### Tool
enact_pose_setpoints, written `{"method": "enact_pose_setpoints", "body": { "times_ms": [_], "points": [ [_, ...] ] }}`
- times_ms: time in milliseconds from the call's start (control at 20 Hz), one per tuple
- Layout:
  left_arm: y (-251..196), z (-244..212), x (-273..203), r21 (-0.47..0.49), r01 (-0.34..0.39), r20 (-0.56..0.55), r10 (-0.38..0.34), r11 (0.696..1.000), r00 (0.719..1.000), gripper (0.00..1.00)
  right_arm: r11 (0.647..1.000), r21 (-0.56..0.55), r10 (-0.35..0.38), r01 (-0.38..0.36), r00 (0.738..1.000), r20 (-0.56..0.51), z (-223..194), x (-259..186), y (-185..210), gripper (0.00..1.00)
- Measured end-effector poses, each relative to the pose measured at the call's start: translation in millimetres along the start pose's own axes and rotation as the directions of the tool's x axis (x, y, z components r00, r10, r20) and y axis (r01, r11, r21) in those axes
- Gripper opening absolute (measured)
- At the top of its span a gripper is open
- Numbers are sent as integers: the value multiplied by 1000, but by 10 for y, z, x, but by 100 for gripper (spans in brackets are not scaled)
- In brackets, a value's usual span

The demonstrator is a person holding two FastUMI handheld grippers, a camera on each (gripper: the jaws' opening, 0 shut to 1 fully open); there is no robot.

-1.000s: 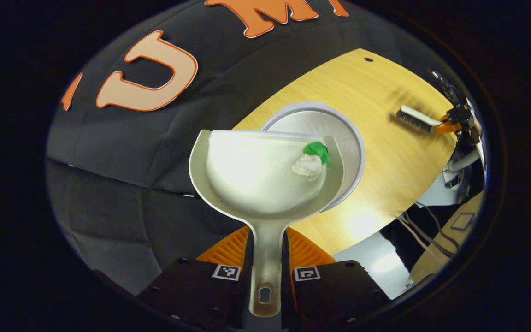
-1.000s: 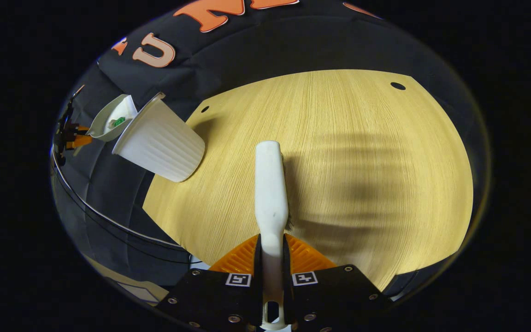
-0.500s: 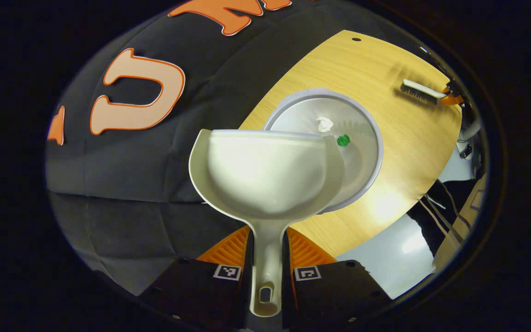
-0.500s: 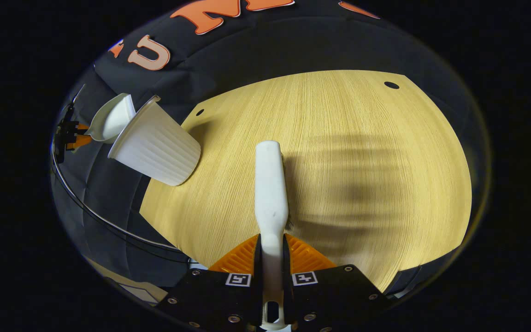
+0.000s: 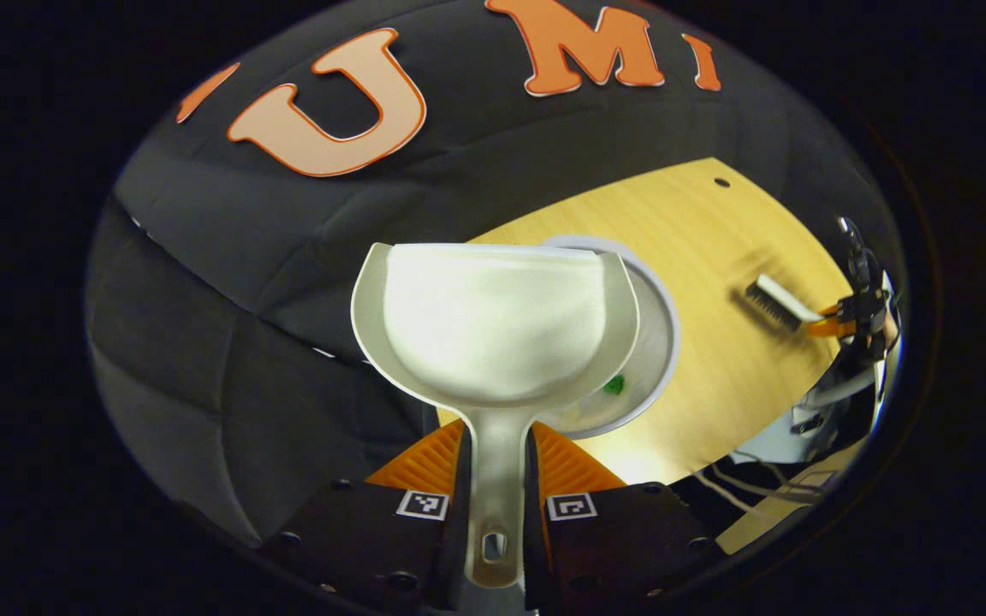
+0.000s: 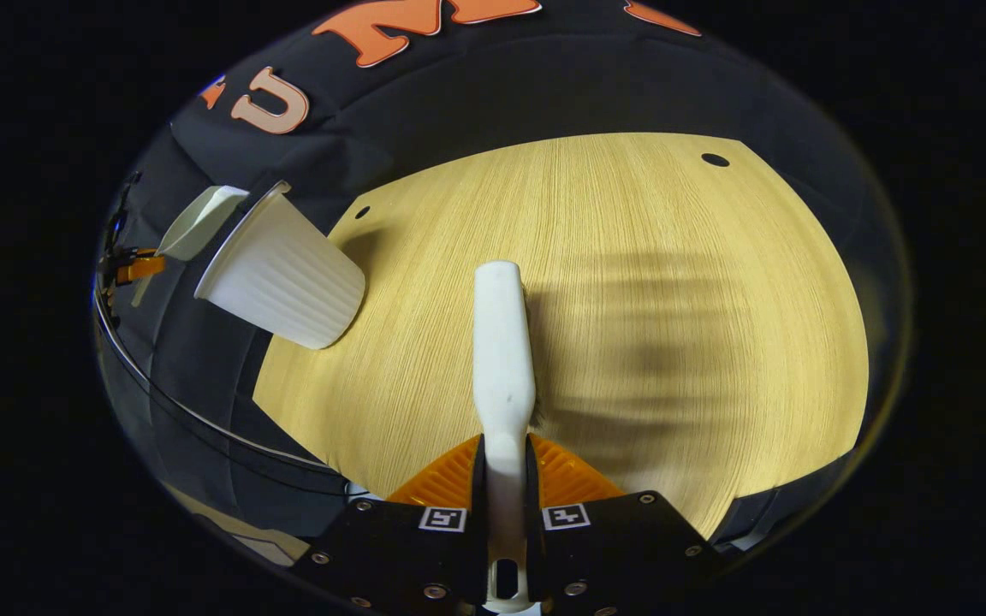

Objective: Pick up the small broom and dustpan from the desktop, sweep the trash into the dustpan with the broom, and then empty the trash into the garbage bin.

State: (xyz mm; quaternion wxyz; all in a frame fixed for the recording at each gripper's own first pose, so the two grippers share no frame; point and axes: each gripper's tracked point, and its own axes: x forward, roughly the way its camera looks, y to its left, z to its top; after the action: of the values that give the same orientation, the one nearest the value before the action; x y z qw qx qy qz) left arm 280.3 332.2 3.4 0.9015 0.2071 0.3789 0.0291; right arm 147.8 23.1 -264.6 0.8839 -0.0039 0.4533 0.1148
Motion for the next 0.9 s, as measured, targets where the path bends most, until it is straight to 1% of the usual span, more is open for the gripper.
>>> {"method": "enact_pose_setpoints", "body": {
  "times_ms": [200, 350, 500, 700, 800, 900],
  "points": [
    [-442, 263, -62, -86, 118, 102, -110, 989, 989, 27, 1000, -1, -20, 20, 1000, 7, 25, -17, -22, 18],
    [-768, 371, -78, -97, 195, 138, -181, 976, 974, 27, 999, 1, -36, 36, 999, 15, 43, -22, -49, 18],
    [-1093, 367, -106, -75, 265, 145, -253, 961, 957, 28, 998, 8, -64, 64, 998, 15, 49, -34, -81, 18],
    [-1467, 303, -44, -59, 312, 124, -304, 948, 945, 28, 994, -6, -111, 111, 994, 11, 29, -25, -171, 18],
    [-1672, 251, 67, -79, 325, 106, -316, 942, 943, 28, 991, -8, -133, 133, 991, 14, 50, -26, -239, 18],
    [-1998, 107, 258, -112, 323, 84, -315, 940, 945, 28, 988, -2, -153, 153, 988, 21, 72, 12, -310, 18]
  ]
}}
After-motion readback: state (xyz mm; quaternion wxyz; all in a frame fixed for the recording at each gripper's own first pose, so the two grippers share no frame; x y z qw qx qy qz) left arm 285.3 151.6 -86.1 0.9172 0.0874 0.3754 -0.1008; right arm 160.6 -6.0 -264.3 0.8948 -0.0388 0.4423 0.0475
